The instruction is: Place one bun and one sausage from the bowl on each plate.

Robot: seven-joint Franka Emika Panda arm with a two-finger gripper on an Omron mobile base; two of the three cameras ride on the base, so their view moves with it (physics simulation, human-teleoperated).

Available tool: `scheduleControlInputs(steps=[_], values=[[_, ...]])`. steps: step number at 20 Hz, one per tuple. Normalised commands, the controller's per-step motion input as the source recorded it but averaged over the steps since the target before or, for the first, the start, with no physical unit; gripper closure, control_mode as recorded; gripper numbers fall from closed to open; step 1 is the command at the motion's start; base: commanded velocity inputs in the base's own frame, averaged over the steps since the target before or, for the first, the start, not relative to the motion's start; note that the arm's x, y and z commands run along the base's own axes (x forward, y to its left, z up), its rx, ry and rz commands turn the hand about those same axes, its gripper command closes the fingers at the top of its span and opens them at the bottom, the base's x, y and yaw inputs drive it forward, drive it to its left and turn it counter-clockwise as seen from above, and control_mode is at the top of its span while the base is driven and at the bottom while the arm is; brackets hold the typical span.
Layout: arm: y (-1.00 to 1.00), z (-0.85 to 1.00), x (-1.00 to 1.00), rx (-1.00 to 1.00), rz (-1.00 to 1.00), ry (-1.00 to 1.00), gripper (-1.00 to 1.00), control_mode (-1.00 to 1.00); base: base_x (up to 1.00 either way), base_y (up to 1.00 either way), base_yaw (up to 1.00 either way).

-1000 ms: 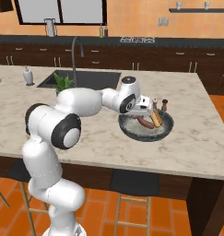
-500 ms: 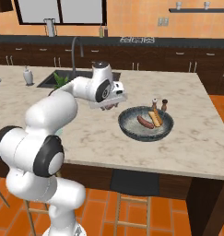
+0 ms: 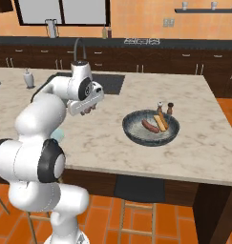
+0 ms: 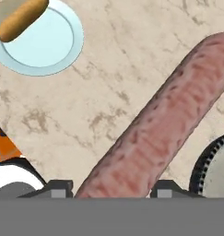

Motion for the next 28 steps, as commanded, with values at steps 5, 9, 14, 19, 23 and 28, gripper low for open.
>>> scheduleControlInputs(steps=[5,9,14,19,23,28], values=[[1.0,-0.29,-0.33,-0.19,0.49,0.14,1.0,-1.0,0.0,0.0,0.0],[1.0,-0.73,-0.24,-0.16,0.47,0.06,1.0,-1.0,0.0,0.0,0.0],[1.0,-0.4,0.03,-0.02,0.31,0.03,1.0,-1.0,0.0,0.0,0.0],[0.8,0.0,-0.02,-0.02,-0.04,0.05,1.0,-1.0,0.0,0.0,0.0],[0.04,-0.26,0.0,0.02,-0.25,0.31,1.0,-1.0,0.0,0.0,0.0],[-0.02,0.0,0.05,0.09,-0.36,0.15,1.0,-1.0,0.0,0.0,0.0]])
